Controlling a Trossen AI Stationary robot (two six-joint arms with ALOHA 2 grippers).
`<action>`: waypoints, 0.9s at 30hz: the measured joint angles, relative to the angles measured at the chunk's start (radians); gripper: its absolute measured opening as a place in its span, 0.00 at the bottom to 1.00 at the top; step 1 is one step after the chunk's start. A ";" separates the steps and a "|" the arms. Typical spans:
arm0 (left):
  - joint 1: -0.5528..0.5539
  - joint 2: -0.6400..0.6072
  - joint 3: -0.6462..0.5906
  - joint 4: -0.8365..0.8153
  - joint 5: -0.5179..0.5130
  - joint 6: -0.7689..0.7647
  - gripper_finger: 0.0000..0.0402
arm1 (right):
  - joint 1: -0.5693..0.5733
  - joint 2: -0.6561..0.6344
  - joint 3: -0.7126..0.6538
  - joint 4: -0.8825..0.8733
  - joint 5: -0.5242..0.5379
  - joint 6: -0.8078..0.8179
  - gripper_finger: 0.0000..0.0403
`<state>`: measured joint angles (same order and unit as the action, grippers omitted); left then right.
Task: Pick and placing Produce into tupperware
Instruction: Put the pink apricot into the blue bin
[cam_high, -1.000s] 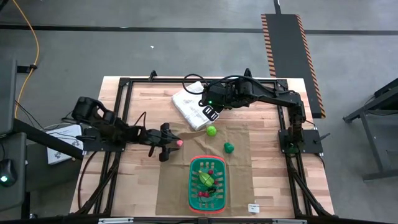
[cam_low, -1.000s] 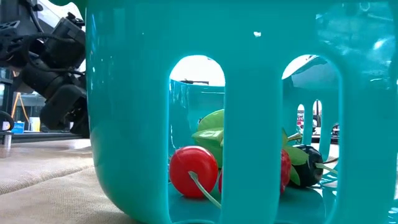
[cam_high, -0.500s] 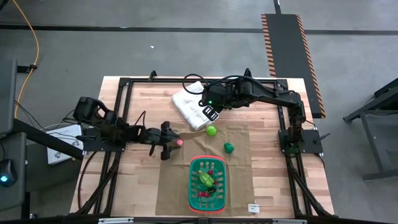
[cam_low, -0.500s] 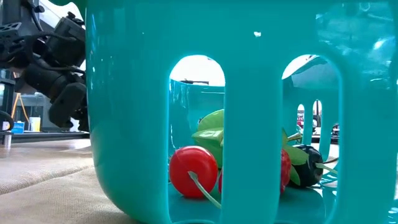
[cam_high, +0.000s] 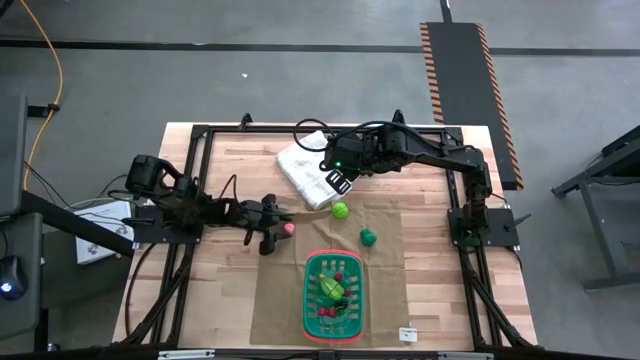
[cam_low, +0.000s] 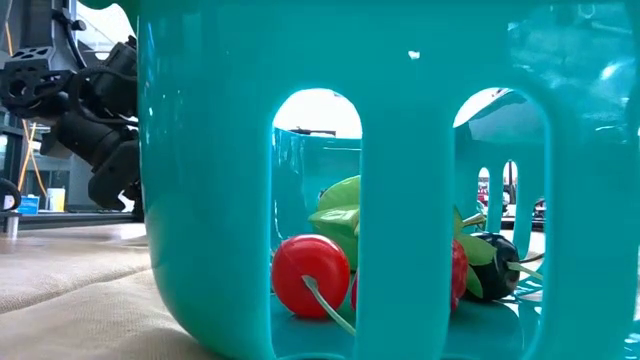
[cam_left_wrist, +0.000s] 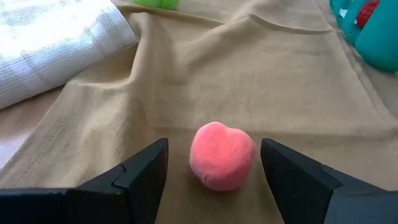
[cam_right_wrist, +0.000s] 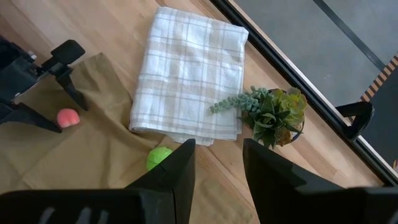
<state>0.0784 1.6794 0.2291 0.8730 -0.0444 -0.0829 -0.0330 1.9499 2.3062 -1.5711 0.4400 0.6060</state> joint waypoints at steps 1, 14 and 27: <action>0.000 0.000 0.000 0.000 0.000 0.000 0.61 | 0.000 0.000 0.000 0.000 0.000 0.000 0.31; 0.000 0.000 0.000 0.000 0.005 0.000 0.58 | 0.000 0.000 0.000 0.000 0.000 0.000 0.31; 0.000 0.000 0.000 0.000 0.064 0.000 0.27 | 0.000 0.000 0.000 0.000 0.000 -0.001 0.31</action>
<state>0.0784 1.6794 0.2291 0.8730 0.0197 -0.0829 -0.0330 1.9499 2.3066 -1.5711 0.4397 0.6048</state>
